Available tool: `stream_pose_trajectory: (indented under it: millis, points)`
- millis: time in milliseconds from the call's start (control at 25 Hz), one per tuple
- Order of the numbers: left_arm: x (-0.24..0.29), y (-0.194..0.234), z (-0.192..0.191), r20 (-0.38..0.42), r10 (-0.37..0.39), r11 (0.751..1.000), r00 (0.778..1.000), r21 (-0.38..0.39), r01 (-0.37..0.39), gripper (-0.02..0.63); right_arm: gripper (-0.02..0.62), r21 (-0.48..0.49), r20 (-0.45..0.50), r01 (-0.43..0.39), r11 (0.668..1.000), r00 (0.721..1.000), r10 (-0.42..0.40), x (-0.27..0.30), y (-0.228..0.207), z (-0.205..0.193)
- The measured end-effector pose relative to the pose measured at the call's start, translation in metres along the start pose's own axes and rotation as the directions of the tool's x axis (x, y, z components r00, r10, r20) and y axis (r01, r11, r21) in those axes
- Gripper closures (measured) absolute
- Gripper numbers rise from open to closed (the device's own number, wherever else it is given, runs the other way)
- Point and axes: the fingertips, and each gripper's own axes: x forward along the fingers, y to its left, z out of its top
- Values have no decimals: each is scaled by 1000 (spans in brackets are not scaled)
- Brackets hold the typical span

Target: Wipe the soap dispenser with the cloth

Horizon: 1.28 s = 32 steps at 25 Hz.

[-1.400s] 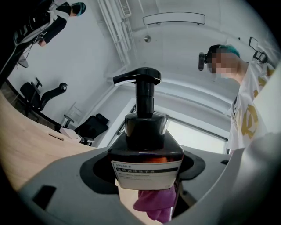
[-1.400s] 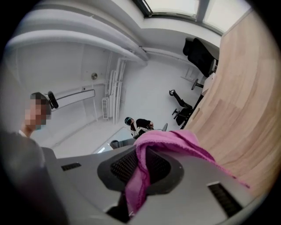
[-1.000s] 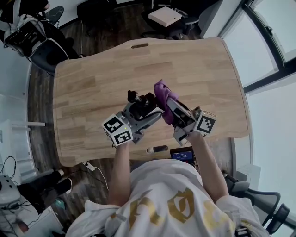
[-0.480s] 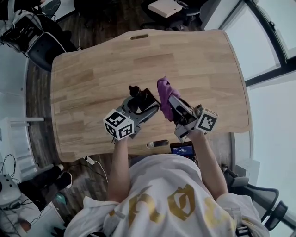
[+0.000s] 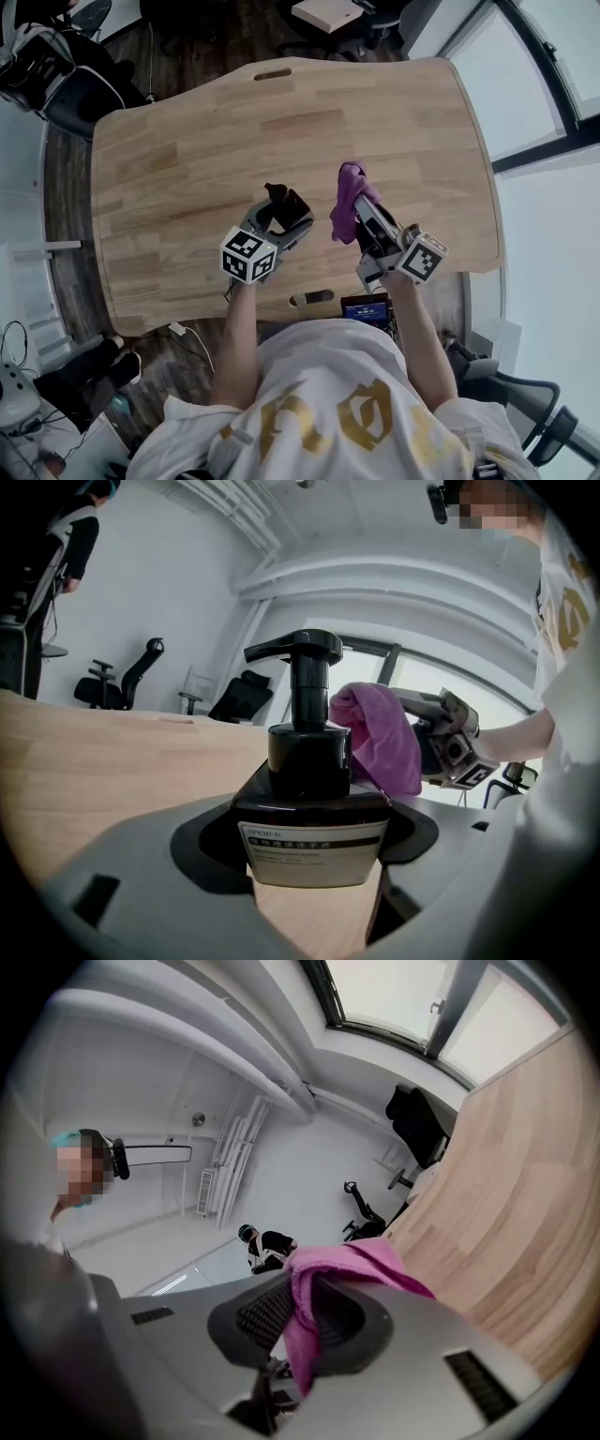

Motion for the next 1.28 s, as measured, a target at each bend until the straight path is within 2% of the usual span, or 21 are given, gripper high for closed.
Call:
stream_pose_trajectory:
  millis: [280, 400, 480, 600, 720, 920, 1120, 1280]
  points:
    - [25, 22, -35, -107, 33, 999, 994, 14, -32, 250, 551, 7, -10, 67, 998, 998, -67, -12, -26, -3]
    - [34, 26, -40, -112, 33, 999, 993, -22, -36, 250, 551, -2, -34, 88, 996, 996, -88, -12, -35, -5]
    - [40, 29, -42, -119, 42, 999, 992, -23, -45, 250, 551, -42, -77, 110, 993, 991, -113, -11, -41, -11]
    - [46, 30, -48, -153, 50, 998, 987, 30, -46, 250, 551, -101, -144, 132, 986, 979, -146, -9, -48, -23]
    - [52, 29, -54, -177, 52, 995, 983, 91, -36, 250, 551, -111, -171, 139, 984, 973, -156, -7, -52, -30]
    - [60, 29, -53, -176, 28, 994, 984, 108, -9, 250, 551, -120, -206, 138, 983, 965, -160, -2, -58, -34]
    - [57, 27, -70, -279, 33, 966, 960, 255, 41, 250, 551, -136, -250, 155, 978, 950, -186, 3, -63, -44]
    - [57, 27, -77, -319, 65, 945, 945, 325, 44, 249, 551, -126, -271, 139, 982, 948, -169, 5, -60, -49]
